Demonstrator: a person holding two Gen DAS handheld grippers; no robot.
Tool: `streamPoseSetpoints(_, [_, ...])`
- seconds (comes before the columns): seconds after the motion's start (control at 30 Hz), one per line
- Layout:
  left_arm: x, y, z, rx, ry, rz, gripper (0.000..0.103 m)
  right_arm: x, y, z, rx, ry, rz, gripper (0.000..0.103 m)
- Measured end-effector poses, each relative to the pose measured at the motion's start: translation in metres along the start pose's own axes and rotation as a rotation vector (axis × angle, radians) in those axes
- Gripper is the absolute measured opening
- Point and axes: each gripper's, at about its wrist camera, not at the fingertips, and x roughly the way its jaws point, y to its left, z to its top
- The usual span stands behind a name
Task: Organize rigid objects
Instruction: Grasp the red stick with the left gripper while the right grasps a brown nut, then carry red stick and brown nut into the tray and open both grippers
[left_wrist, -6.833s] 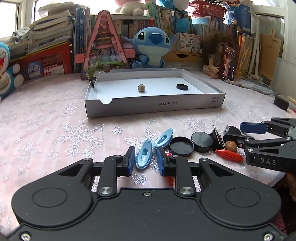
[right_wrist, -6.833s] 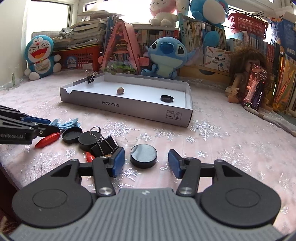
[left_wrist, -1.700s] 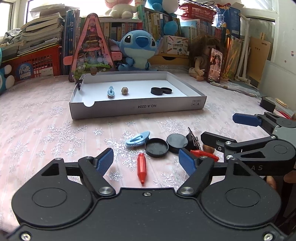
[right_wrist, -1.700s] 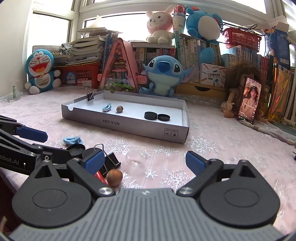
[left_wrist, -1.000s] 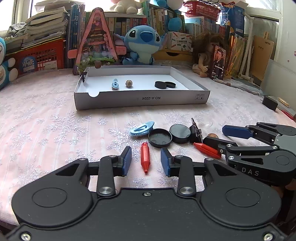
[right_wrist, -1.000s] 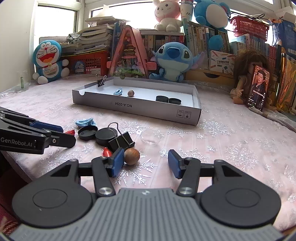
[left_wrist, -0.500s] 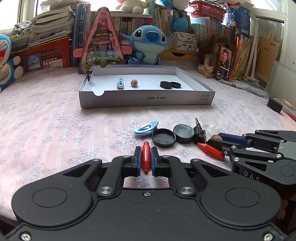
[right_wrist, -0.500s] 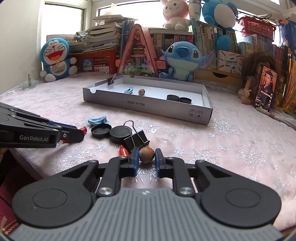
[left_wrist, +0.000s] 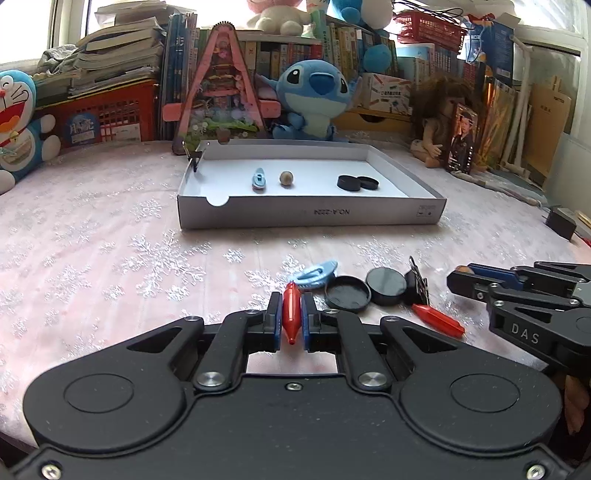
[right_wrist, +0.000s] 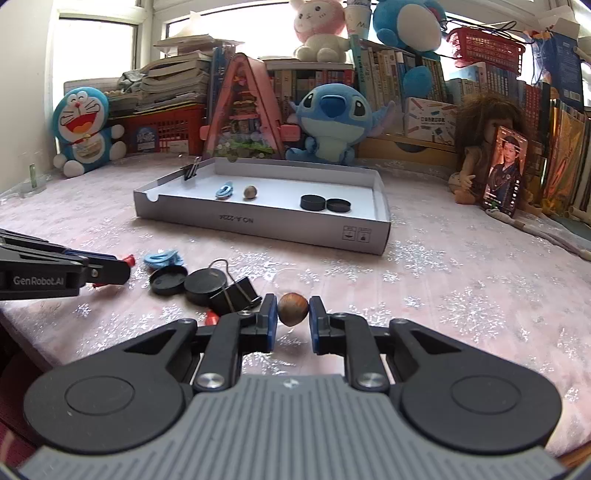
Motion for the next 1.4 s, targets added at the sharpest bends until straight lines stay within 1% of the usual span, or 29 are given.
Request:
streamPoseSetpoints(0.4, [0.005, 0.011, 0.013, -0.013, -0.007, 0.025, 0.009, 0.007, -0.011, 0.013, 0.031, 0.005, -0.039, 0.022])
streamPoseSetpoints(0.63, [0.007, 0.014, 0.015, -0.027, -0.001, 0.030, 0.009, 0.010, -0.013, 0.017, 0.047, 0.006, -0.035, 0.022])
streamPoseSetpoints(0.8, [0.008, 0.015, 0.018, -0.036, -0.012, 0.038, 0.009, 0.013, -0.012, 0.021, 0.054, 0.010, -0.028, 0.022])
streamPoseSetpoints(0.97, [0.012, 0.024, 0.032, -0.066, -0.027, 0.049, 0.009, 0.018, -0.013, 0.031, 0.061, 0.014, -0.022, 0.022])
streamPoseSetpoints(1.2, [0.018, 0.032, 0.055, -0.067, -0.046, 0.062, 0.009, 0.027, -0.020, 0.053, 0.091, -0.002, -0.019, 0.022])
streamPoseSetpoints(1.4, [0.033, 0.038, 0.081, -0.073, -0.055, 0.078, 0.009, 0.044, -0.023, 0.074, 0.122, 0.005, 0.009, 0.022])
